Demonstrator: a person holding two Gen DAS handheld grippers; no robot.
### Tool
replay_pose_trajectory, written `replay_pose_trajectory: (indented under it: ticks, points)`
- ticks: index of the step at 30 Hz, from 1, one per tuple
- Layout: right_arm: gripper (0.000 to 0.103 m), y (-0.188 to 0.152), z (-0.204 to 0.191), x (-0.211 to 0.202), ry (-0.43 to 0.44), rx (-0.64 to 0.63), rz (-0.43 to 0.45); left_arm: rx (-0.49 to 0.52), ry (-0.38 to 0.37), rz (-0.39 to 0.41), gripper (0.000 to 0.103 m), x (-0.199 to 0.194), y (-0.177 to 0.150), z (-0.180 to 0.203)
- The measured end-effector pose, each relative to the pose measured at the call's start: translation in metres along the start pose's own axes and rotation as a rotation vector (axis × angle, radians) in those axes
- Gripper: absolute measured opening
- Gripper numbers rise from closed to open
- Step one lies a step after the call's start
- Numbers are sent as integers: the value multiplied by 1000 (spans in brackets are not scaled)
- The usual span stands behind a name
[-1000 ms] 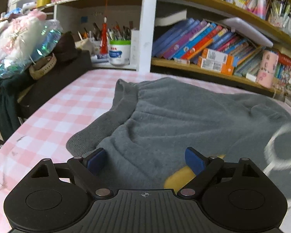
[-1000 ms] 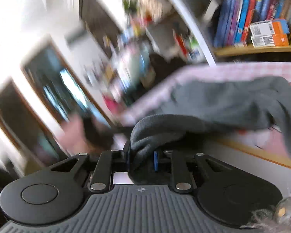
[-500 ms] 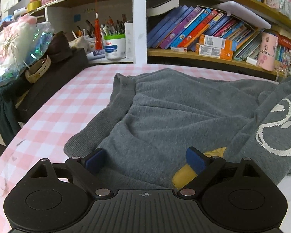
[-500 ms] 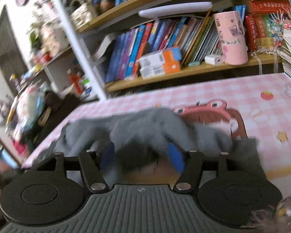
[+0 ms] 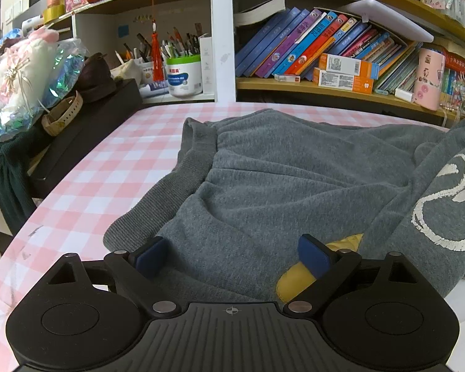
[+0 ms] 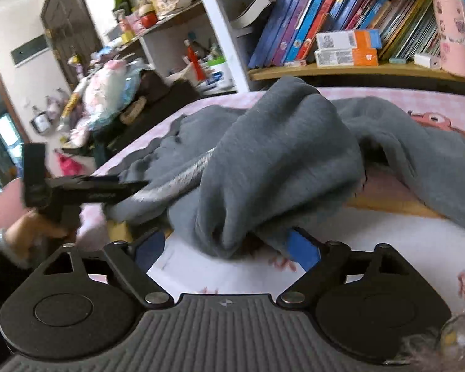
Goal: Fold clothes
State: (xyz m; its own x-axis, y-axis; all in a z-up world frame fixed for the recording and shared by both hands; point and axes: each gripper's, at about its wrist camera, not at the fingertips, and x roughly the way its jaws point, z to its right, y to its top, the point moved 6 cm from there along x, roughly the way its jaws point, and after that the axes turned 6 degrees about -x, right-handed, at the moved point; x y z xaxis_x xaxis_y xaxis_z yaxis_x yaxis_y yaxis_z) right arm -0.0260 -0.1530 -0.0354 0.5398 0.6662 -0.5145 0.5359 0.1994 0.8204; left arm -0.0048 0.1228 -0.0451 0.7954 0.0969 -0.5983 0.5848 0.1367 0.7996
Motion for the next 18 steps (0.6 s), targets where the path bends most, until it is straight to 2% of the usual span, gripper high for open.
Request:
replay_pose_trajectory:
  ticks: [1,2,3,4,5,8,12,13,14,15,16,17,18]
  points:
    - [64,3,0,6,-14,5,11,1,2,0,94,0,0,0]
    - [43,5,2,10,-14,12,23,3,4,1,94,0,0,1]
    - [30,6,5,14,-11,21,23,6,8,1,94,0,0,1]
    - [21,6,7,10,-1,17,16,8,10,2,94,0,0,1]
    - [17,6,9,6,9,12,9,9,12,3,94,0,0,1]
    - [15,8,12,-28,0,-60,9,10,14,3,94,0,0,1]
    - [14,12,32,-109,-78,-125,76,8,13,2,94,0,0,1]
    - [14,12,45,-129,-141,-125,91,9,14,3,94,0,0,1]
    - [16,11,62,-142,-238,-110,96,10,16,3,94,0,0,1]
    - [27,10,78,-156,-336,-95,102,11,17,3,94,0,0,1]
    - [34,6,99,-169,-489,-72,98,12,19,4,94,0,0,1]
    - [40,3,114,-178,-611,-57,99,12,20,4,94,0,0,1]
    - [41,0,124,-185,-675,-46,106,13,21,4,94,0,0,1]
